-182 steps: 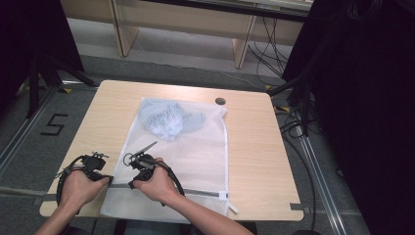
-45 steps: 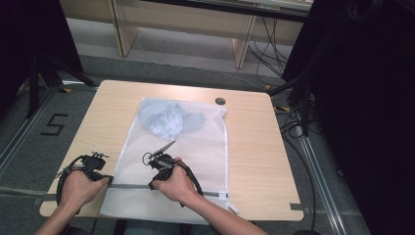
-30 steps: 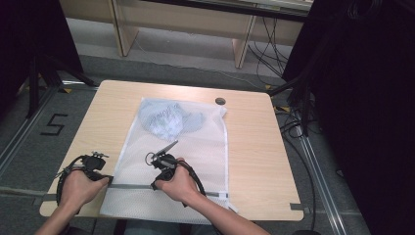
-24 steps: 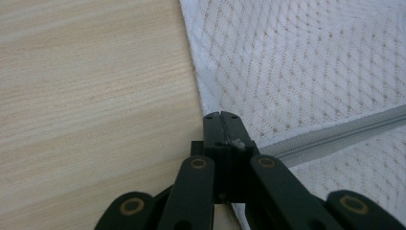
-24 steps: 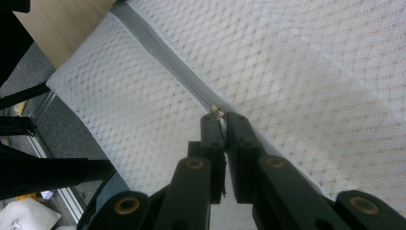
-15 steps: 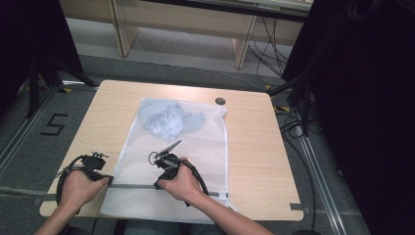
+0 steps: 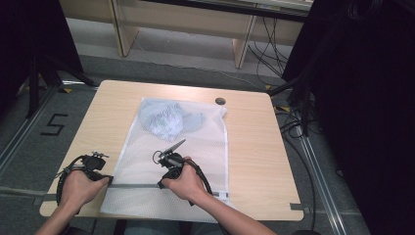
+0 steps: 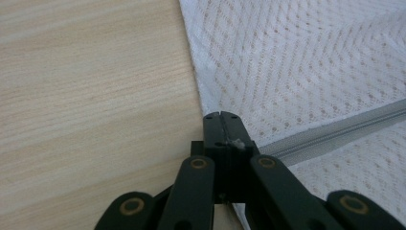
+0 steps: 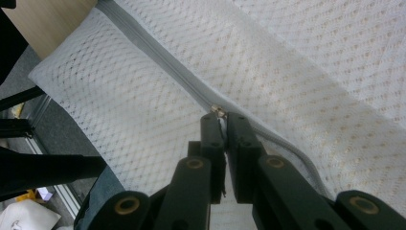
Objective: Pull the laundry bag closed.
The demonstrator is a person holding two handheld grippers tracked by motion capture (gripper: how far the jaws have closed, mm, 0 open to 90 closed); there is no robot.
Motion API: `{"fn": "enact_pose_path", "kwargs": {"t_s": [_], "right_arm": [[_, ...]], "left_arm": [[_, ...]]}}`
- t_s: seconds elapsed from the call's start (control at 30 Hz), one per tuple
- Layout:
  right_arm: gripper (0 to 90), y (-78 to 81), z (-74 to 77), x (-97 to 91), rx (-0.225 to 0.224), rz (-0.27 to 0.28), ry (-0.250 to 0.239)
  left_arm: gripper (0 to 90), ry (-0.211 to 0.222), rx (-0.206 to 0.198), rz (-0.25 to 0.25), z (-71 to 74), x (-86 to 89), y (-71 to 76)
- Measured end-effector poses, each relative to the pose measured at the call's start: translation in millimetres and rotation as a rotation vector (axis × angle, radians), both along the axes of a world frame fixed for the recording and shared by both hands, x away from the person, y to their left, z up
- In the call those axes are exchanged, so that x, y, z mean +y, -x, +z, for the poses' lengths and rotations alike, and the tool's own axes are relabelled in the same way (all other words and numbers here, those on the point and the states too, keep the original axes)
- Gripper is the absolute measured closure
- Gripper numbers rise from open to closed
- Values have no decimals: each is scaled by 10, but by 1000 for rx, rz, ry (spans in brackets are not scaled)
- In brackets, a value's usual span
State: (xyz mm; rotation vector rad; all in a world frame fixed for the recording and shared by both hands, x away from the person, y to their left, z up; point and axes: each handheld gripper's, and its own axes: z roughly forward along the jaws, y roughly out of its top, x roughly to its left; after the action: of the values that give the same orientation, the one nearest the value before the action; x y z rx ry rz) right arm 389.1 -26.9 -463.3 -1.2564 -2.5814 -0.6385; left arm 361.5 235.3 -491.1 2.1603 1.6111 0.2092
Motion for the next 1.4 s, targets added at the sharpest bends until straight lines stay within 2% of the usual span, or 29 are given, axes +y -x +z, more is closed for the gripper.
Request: {"fn": "enact_pose_path", "kwargs": {"t_s": [0.03, 0.13, 0.2, 0.23, 0.27, 0.57, 0.6, 0.7, 0.83, 0.87, 1.03, 1.07, 1.1, 1.13, 1.2, 1.23, 1.33, 1.4], "right_arm": [[871, 7, 4, 1, 7, -11, 0], [871, 1, 6, -17, 2, 3, 3], [871, 0, 2, -20, -2, 6, 2], [871, 0, -3, -25, -7, 8, 3], [871, 0, 2, -38, 3, 3, 6], [871, 3, 9, -70, 0, -4, -2], [871, 8, 13, -67, 8, -17, 1], [871, -1, 23, -96, 5, -5, 3], [871, 1, 32, -120, -6, 0, 2], [871, -4, 30, -127, -12, 7, 3], [871, -7, 13, -146, -23, 5, -3], [871, -1, 16, -149, -14, -2, -1], [871, 0, 26, -155, -4, 3, 6], [871, 0, 26, -155, -4, 3, 6], [871, 5, 20, -164, -15, 9, 7], [871, 18, 26, -162, -6, -10, 15], [871, 16, 25, -176, -9, -7, 7], [871, 17, 33, -184, 4, -22, 15]], "left_arm": [[898, 1, -1, 2, 0, -3, 0], [898, 7, -2, 10, -3, -5, -1], [898, 29, 12, 43, -5, -22, 13], [898, 28, 10, 43, -5, -24, 13], [898, 8, -4, 12, -5, -5, -1], [898, 5, 1, 7, 0, 1, -1], [898, 7, 0, 9, -2, 0, -1], [898, 6, 1, 7, -1, 1, -1], [898, 8, 1, 9, -2, 1, -2], [898, 25, 10, 36, -4, -18, 9], [898, 29, 12, 43, -4, -23, 12], [898, 22, 9, 35, -3, -17, 9], [898, 5, 0, 4, -1, 3, -4], [898, 5, 0, 4, -1, 3, -4], [898, 7, 1, 9, -1, 0, -2], [898, 30, 12, 44, -4, -24, 13], [898, 29, 12, 44, -5, -24, 12], [898, 30, 13, 45, -4, -24, 12]]}}
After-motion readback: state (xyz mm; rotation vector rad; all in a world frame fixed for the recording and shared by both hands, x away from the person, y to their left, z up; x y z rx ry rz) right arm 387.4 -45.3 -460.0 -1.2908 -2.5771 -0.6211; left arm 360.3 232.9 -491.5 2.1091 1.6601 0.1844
